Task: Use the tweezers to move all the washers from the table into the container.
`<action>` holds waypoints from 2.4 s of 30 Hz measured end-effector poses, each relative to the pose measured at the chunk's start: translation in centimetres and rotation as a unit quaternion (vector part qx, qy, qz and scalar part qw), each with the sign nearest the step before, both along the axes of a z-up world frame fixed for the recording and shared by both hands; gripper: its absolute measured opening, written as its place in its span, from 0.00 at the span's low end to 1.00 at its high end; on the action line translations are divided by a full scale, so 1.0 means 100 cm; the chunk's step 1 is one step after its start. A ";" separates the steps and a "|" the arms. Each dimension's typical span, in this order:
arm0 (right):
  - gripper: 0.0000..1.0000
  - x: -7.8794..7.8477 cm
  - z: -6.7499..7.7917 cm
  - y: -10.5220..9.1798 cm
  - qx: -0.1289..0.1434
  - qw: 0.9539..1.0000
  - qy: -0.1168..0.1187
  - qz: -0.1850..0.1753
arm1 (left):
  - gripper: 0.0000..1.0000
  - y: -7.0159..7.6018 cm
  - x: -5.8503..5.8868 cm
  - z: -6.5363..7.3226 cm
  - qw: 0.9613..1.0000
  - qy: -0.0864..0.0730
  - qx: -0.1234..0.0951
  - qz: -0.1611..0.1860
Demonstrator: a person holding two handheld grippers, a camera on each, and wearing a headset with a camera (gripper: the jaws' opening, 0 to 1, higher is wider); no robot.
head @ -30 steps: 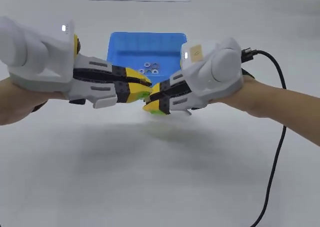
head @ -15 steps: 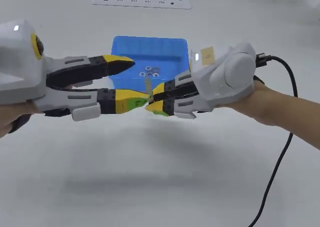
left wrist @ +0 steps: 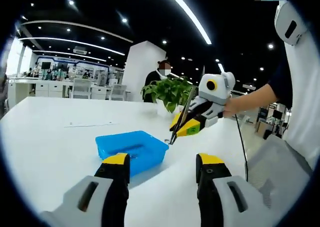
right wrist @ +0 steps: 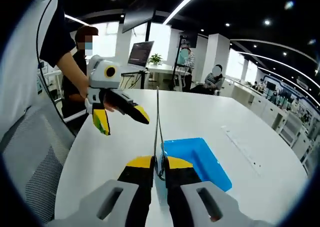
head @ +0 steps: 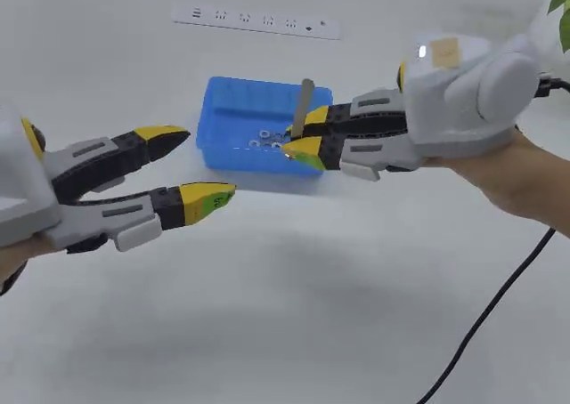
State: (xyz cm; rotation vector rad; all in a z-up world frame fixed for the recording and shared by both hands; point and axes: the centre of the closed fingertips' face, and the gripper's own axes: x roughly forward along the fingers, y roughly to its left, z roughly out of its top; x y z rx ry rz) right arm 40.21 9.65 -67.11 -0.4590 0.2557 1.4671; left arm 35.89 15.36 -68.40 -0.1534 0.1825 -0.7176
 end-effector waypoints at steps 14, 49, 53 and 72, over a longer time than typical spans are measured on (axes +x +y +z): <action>0.10 0.053 -0.011 0.016 0.002 1.000 -0.004 -0.027 | 0.60 0.004 -0.011 -0.038 0.999 0.029 0.008 0.014; 0.10 0.073 -0.070 0.023 -0.038 0.999 0.025 -0.023 | 0.69 -0.001 -0.009 -0.024 0.999 0.015 0.040 0.009; 0.08 0.071 -0.066 0.021 -0.045 0.999 0.012 -0.020 | 0.68 -0.005 -0.010 -0.016 0.999 0.006 0.039 -0.007; 0.08 0.058 -0.055 0.023 -0.049 0.999 -0.005 -0.004 | 0.50 -0.033 0.065 0.041 0.996 -0.063 0.034 -0.062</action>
